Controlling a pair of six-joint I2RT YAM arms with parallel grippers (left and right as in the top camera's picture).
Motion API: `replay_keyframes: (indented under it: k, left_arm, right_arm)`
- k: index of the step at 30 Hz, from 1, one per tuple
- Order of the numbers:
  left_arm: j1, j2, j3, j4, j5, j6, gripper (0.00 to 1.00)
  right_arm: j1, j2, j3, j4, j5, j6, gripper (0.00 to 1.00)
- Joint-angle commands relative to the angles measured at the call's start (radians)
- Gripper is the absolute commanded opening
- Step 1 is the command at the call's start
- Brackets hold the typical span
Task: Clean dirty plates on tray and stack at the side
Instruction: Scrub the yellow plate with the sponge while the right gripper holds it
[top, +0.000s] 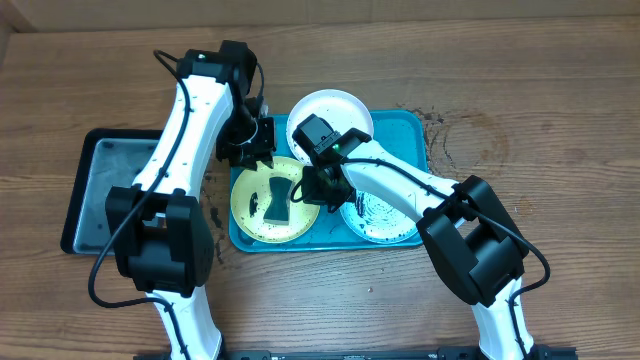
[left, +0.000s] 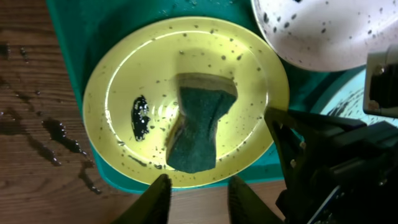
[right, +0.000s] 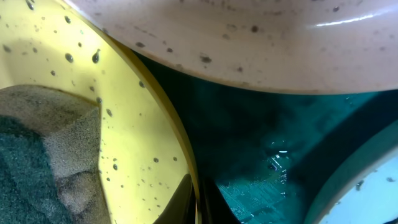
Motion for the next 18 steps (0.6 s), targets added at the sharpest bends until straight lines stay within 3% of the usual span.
replay_keyframes:
  k: [1, 5, 10, 18]
  left_arm:
    - [-0.007, 0.007, -0.013, -0.006, 0.066, 0.069, 0.3]
    - [-0.025, 0.007, -0.07, 0.019, 0.088, 0.08, 0.25]
    - [-0.026, 0.008, -0.194, 0.114, 0.084, 0.079, 0.51]
    - [-0.029, 0.008, -0.291, 0.235, 0.077, 0.083, 0.52]
  right_arm:
    - [0.002, 0.009, -0.013, 0.0, 0.02, 0.012, 0.04]
    - [0.002, 0.009, -0.013, 0.0, 0.021, 0.011, 0.04]
    - [0.002, 0.009, -0.013, 0.0, 0.021, 0.011, 0.04]
    - [0.002, 0.009, -0.013, 0.0, 0.02, 0.01, 0.04]
